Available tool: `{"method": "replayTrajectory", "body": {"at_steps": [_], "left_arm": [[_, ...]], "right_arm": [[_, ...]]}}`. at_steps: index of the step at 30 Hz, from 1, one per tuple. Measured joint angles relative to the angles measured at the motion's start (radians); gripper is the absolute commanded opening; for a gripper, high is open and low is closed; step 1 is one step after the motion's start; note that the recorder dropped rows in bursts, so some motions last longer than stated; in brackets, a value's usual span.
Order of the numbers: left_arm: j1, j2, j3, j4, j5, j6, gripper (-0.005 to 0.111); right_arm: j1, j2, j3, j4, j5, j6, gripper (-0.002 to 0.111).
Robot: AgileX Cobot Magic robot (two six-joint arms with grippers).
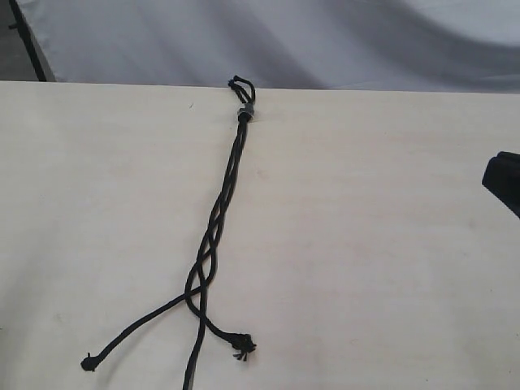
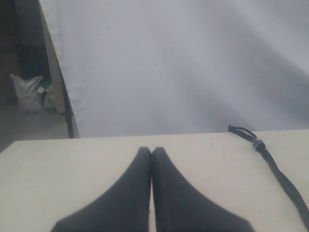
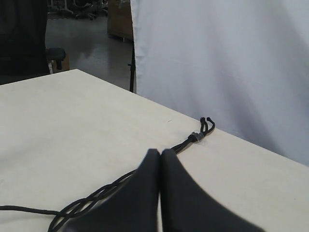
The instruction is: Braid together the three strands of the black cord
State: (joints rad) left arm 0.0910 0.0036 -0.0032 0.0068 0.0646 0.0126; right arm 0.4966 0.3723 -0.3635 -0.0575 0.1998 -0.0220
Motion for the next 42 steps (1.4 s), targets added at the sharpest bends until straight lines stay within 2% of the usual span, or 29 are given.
{"method": "replayTrajectory", "body": {"at_steps": [15,42], "left_arm": [[0.0,0.0,0.0,0.0,0.168,-0.049,0.0],[0.0,0.0,0.0,0.0,0.177,-0.038,0.0]], "right_arm": [[0.0,0.0,0.0,0.0,0.0,0.0,0.0],[0.0,0.0,0.0,0.0,0.0,0.0,0.0]]}}
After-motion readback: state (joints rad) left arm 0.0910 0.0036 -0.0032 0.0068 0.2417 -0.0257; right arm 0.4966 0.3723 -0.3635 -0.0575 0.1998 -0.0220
